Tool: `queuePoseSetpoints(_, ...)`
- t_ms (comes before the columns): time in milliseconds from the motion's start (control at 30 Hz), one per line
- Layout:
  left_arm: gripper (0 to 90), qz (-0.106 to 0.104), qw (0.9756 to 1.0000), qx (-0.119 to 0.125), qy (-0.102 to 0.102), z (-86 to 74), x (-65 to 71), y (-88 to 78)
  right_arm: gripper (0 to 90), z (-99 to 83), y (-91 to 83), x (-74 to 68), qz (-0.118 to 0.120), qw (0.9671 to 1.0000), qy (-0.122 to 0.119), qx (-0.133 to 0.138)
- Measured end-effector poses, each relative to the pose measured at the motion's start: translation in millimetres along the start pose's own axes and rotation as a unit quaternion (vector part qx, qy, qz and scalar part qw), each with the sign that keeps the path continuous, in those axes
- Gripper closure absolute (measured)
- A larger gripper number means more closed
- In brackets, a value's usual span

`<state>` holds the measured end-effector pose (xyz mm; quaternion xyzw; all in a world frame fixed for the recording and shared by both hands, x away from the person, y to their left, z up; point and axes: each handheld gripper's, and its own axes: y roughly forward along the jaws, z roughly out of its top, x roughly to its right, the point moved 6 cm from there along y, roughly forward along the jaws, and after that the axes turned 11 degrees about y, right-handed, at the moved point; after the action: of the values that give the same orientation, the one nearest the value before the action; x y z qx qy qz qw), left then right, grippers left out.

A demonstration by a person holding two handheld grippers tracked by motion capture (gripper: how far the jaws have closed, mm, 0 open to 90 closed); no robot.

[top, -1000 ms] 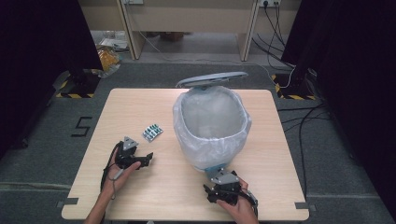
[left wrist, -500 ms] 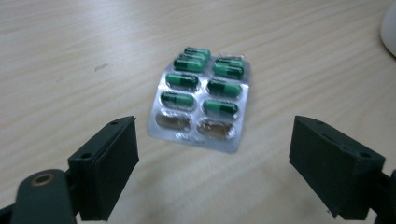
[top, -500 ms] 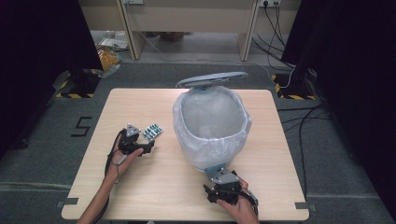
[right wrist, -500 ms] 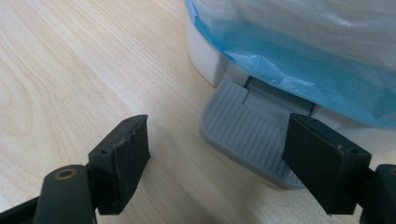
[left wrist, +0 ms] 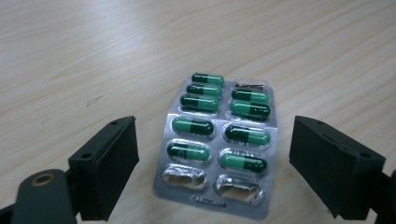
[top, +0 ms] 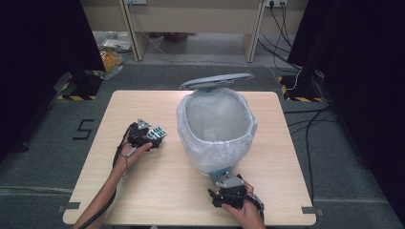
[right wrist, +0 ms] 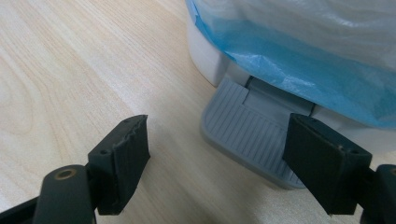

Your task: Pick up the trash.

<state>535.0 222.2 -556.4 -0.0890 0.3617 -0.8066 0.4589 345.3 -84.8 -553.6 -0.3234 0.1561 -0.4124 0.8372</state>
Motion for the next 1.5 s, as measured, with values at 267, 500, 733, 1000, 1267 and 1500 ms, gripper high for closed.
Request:
queuePoseSetpoints(267,15.6,-0.008,0.9999,-0.002,-0.008,5.8,0.1,11.3,22.6,0.0,-0.1,0.1,0.001,1.0000,0.000,-0.001)
queuePoseSetpoints(500,22.6,-0.024,0.9994,0.004,-0.025,7.6,1.5,13.7,22.6,0.1,-0.1,0.1,0.000,1.0000,-0.001,-0.001)
queuePoseSetpoints(733,33.7,-0.028,0.9994,0.004,-0.021,8.3,3.9,10.7,22.5,0.0,0.0,0.0,-0.002,1.0000,-0.003,-0.002)
queuePoseSetpoints(1000,33.8,-0.033,0.9987,0.016,-0.034,3.3,10.3,0.9,22.4,0.2,-0.1,0.2,0.001,1.0000,-0.002,-0.002)
queuePoseSetpoints(1267,33.8,-0.031,0.9968,0.044,-0.058,2.1,17.4,-16.5,22.3,0.1,0.0,0.0,-0.001,1.0000,-0.002,-0.003)
queuePoseSetpoints(1500,33.8,-0.040,0.9958,0.061,-0.056,1.2,29.1,-37.1,22.3,0.0,0.1,-0.2,-0.002,1.0000,-0.004,-0.003)
